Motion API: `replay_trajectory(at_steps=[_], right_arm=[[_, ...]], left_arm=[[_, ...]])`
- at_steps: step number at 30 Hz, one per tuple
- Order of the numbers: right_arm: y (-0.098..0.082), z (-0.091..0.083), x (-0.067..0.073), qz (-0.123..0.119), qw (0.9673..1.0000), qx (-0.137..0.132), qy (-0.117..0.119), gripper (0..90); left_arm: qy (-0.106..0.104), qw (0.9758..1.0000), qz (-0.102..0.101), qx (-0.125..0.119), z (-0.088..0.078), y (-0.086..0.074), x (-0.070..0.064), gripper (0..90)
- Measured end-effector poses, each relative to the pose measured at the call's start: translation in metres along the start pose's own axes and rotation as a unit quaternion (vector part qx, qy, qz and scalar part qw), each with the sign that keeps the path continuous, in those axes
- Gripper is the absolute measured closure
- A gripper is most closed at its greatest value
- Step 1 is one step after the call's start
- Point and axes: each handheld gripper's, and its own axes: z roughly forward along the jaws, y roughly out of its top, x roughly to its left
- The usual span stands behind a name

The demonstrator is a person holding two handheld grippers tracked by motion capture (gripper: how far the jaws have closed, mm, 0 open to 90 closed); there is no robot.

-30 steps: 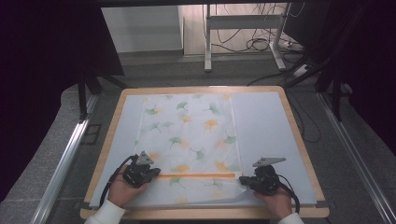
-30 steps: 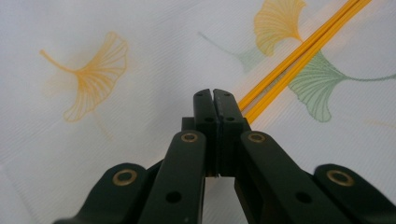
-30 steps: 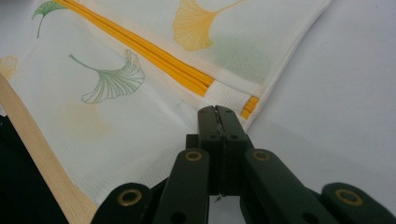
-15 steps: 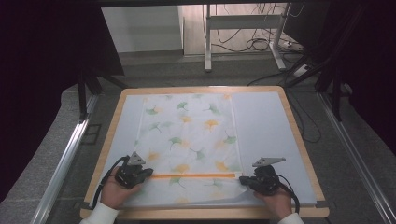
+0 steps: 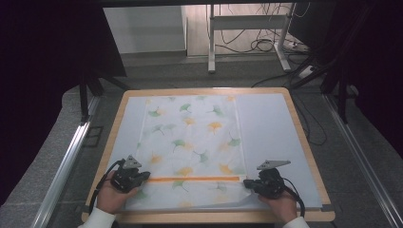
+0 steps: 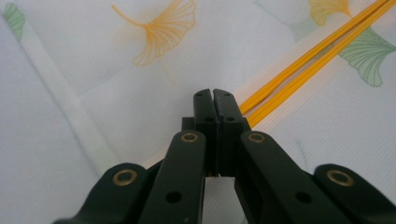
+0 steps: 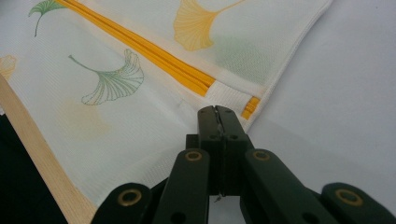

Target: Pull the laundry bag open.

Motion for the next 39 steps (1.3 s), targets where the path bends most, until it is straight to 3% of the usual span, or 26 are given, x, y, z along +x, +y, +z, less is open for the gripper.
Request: replay_trajectory(at_steps=[39], right_arm=[[0.000, 0.000, 0.000, 0.000, 1.0000, 0.000, -0.001, 89.2]], left_arm=[[0.010, 0.9983, -0.053, -0.020, -0.020, -0.024, 0.027, 90.0]])
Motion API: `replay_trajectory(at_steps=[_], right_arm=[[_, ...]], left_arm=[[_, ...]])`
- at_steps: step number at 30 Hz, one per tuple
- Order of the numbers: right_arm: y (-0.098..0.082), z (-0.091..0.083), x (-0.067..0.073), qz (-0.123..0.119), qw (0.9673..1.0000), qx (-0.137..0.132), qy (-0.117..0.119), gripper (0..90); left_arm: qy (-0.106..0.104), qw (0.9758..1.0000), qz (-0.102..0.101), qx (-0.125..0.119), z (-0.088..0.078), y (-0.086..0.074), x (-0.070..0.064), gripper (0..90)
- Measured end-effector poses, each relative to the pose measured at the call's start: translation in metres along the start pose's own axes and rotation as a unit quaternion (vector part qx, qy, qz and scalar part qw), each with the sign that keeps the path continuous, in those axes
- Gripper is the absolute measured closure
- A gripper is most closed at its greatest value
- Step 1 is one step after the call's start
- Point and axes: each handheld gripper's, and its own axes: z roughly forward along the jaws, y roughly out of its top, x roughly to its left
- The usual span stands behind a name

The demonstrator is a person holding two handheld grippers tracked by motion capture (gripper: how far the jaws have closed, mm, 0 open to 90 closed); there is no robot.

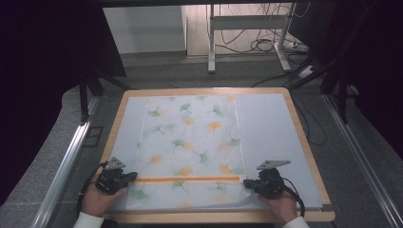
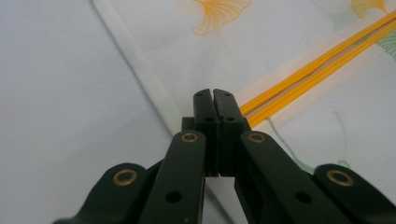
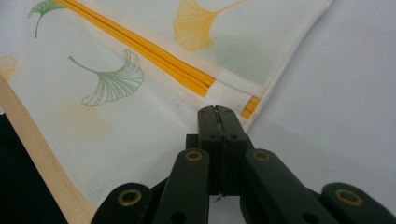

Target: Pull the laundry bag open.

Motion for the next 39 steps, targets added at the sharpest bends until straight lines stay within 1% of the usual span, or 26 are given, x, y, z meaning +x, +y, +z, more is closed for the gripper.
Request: replay_trajectory(at_steps=[3, 5, 6, 10, 14, 16, 18, 19, 20, 22, 23, 25, 27, 29, 30, 31, 33, 35, 37, 39], right_arm=[[0.000, 0.000, 0.000, 0.000, 1.0000, 0.000, 0.000, 89.2], [0.000, 0.000, 0.000, 0.000, 1.0000, 0.000, 0.000, 89.2], [0.000, 0.000, 0.000, 0.000, 1.0000, 0.000, 0.000, 89.2], [0.000, 0.000, 0.000, 0.000, 1.0000, 0.000, 0.000, 89.2], [0.000, 0.000, 0.000, 0.000, 1.0000, 0.000, 0.000, 89.2], [0.000, 0.000, 0.000, -0.001, 1.0000, 0.001, 0.001, 89.2], [0.000, 0.000, 0.000, -0.001, 1.0000, 0.001, 0.001, 89.2], [0.000, 0.000, 0.000, -0.001, 1.0000, 0.000, 0.001, 89.2], [0.000, 0.000, 0.000, -0.003, 1.0000, -0.002, 0.000, 89.2], [0.000, 0.000, 0.000, -0.003, 1.0000, 0.000, -0.001, 89.1], [0.000, 0.000, 0.000, -0.005, 1.0000, 0.001, -0.001, 89.1], [0.000, 0.000, 0.000, -0.006, 1.0000, 0.000, -0.002, 89.1], [0.000, 0.000, 0.001, -0.006, 1.0000, -0.001, -0.002, 89.1], [0.000, 0.000, 0.002, -0.007, 1.0000, -0.001, -0.005, 89.0], [0.000, 0.000, 0.002, -0.012, 0.9999, -0.001, -0.007, 89.0], [0.000, 0.000, 0.003, -0.013, 0.9999, -0.002, -0.007, 89.0], [-0.001, -0.001, 0.002, -0.012, 0.9999, -0.006, -0.007, 89.0], [0.000, -0.003, 0.002, -0.014, 0.9998, -0.012, -0.003, 88.9], [0.000, -0.008, 0.001, -0.016, 0.9994, -0.030, 0.000, 88.7], [0.000, -0.013, 0.002, -0.019, 0.9988, -0.045, -0.005, 86.1]], left_arm=[[0.006, 1.0000, -0.007, -0.003, -0.003, -0.003, 0.004, 90.0], [-0.005, 0.9998, -0.016, -0.008, -0.004, -0.005, 0.008, 90.0], [-0.006, 0.9998, -0.018, -0.009, -0.004, -0.005, 0.008, 90.0], [0.000, 0.9999, -0.012, -0.006, -0.003, -0.004, 0.006, 90.0], [-0.001, 0.9999, -0.012, -0.010, -0.002, -0.005, 0.008, 90.0], [0.004, 0.9999, -0.009, -0.013, 0.000, -0.005, 0.008, 89.1], [0.014, 0.9997, -0.007, -0.017, 0.001, -0.006, 0.009, 86.0], [0.017, 0.9996, -0.008, -0.020, 0.001, -0.007, 0.010, 84.3], [0.018, 0.9995, -0.011, -0.022, 0.001, -0.008, 0.012, 82.9], [0.035, 0.9990, -0.018, -0.021, 0.002, -0.009, 0.015, 81.6], [0.039, 0.9988, -0.024, -0.020, 0.003, -0.010, 0.017, 79.7], [0.030, 0.9983, -0.040, -0.030, 0.002, -0.012, 0.021, 74.1], [0.031, 0.9974, -0.046, -0.046, 0.000, -0.011, 0.021, 69.6], [0.031, 0.9966, -0.044, -0.063, -0.004, -0.009, 0.019, 65.5], [0.030, 0.9963, -0.042, -0.069, -0.005, -0.008, 0.018, 64.0], [0.029, 0.9961, -0.038, -0.074, -0.006, -0.007, 0.016, 63.6], [0.028, 0.9960, -0.027, -0.081, -0.008, -0.005, 0.012, 62.8], [0.026, 0.9958, -0.019, -0.085, -0.009, -0.004, 0.008, 59.9], [0.021, 0.9959, -0.013, -0.087, -0.009, -0.003, 0.005, 56.7], [0.016, 0.9960, -0.010, -0.087, -0.008, -0.001, 0.003, 55.1]])
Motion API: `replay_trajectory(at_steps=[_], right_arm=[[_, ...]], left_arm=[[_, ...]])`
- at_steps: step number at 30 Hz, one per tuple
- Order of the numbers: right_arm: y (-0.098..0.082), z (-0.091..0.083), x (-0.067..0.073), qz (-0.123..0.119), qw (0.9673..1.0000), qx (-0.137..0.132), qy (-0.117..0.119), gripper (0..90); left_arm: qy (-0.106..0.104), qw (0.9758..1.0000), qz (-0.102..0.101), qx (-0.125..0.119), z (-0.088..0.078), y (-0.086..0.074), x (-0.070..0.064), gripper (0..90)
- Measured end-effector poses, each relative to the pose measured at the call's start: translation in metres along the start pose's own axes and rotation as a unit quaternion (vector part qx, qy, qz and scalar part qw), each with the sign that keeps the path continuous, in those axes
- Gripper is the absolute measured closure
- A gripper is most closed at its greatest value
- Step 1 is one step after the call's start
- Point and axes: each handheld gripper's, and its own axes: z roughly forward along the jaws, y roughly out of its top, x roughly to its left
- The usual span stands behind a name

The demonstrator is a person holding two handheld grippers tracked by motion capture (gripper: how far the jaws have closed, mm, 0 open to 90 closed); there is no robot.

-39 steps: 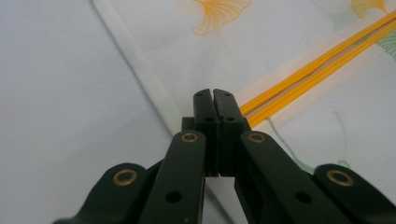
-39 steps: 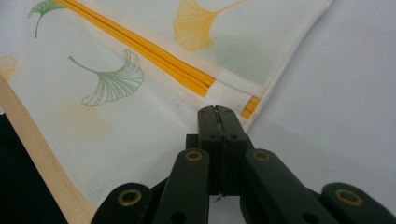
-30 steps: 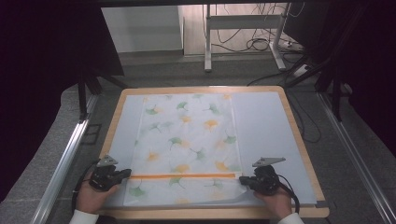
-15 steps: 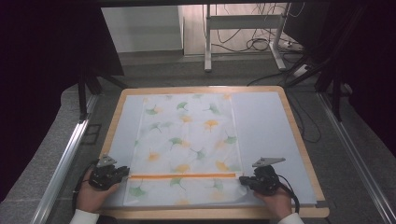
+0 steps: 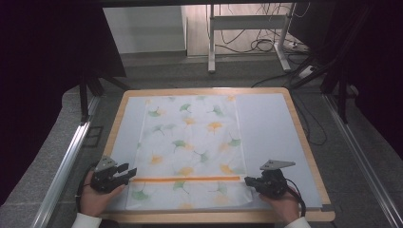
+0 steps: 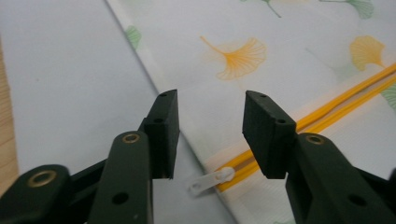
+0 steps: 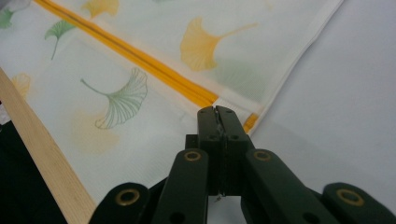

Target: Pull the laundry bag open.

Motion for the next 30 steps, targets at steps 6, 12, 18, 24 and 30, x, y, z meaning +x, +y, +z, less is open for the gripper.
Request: replay_trajectory(at_steps=[6, 12, 18, 24, 30], right_arm=[[-0.001, -0.016, -0.010, 0.003, 0.9989, -0.042, -0.021, 66.3], [-0.003, -0.026, -0.029, 0.018, 0.9956, -0.067, -0.063, 51.9], [-0.007, -0.031, -0.047, 0.030, 0.9927, -0.073, -0.091, 47.5], [-0.008, -0.031, -0.049, 0.030, 0.9928, -0.070, -0.093, 45.7], [-0.008, -0.028, -0.046, 0.018, 0.9939, -0.058, -0.092, 44.5]], left_arm=[[0.000, 1.0000, 0.002, -0.002, 0.003, 0.003, -0.002, 50.9], [0.014, 0.9997, -0.011, -0.017, 0.011, 0.009, 0.005, 44.6], [0.014, 0.9996, -0.019, -0.016, 0.013, 0.011, 0.008, 42.8], [0.014, 0.9996, -0.019, -0.017, 0.012, 0.010, 0.008, 41.7], [0.006, 0.9997, -0.014, -0.019, 0.011, 0.009, 0.006, 41.2]])
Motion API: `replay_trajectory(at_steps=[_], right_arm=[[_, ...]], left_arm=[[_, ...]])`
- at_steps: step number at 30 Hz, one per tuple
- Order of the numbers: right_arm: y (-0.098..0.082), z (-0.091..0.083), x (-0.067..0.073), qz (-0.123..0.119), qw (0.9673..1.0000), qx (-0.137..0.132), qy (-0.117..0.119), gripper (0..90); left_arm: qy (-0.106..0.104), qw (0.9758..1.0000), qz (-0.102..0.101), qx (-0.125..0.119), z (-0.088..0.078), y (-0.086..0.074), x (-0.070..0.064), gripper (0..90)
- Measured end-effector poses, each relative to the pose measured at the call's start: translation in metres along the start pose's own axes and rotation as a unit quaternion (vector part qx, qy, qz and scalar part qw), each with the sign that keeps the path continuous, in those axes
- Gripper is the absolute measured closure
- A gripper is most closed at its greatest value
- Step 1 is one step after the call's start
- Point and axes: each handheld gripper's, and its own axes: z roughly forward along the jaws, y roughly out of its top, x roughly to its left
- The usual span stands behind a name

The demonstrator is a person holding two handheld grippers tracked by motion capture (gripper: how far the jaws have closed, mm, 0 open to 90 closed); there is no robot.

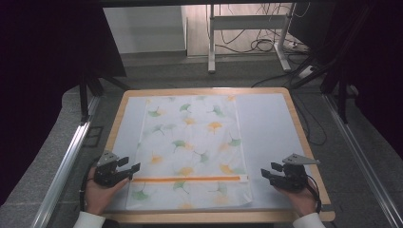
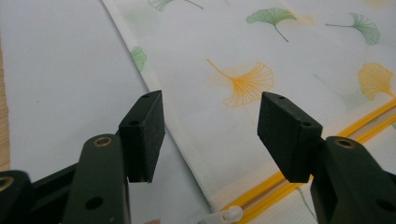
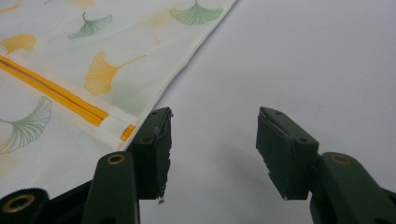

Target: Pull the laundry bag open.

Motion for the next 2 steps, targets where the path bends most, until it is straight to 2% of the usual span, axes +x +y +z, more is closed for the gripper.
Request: replay_trajectory(at_steps=[2], right_arm=[[-0.0003, 0.0007, 0.0000, 0.000, 1.0000, 0.002, 0.000, 44.0]], left_arm=[[0.000, 1.0000, 0.001, 0.000, -0.0001, -0.0002, -0.0001, 40.9]])
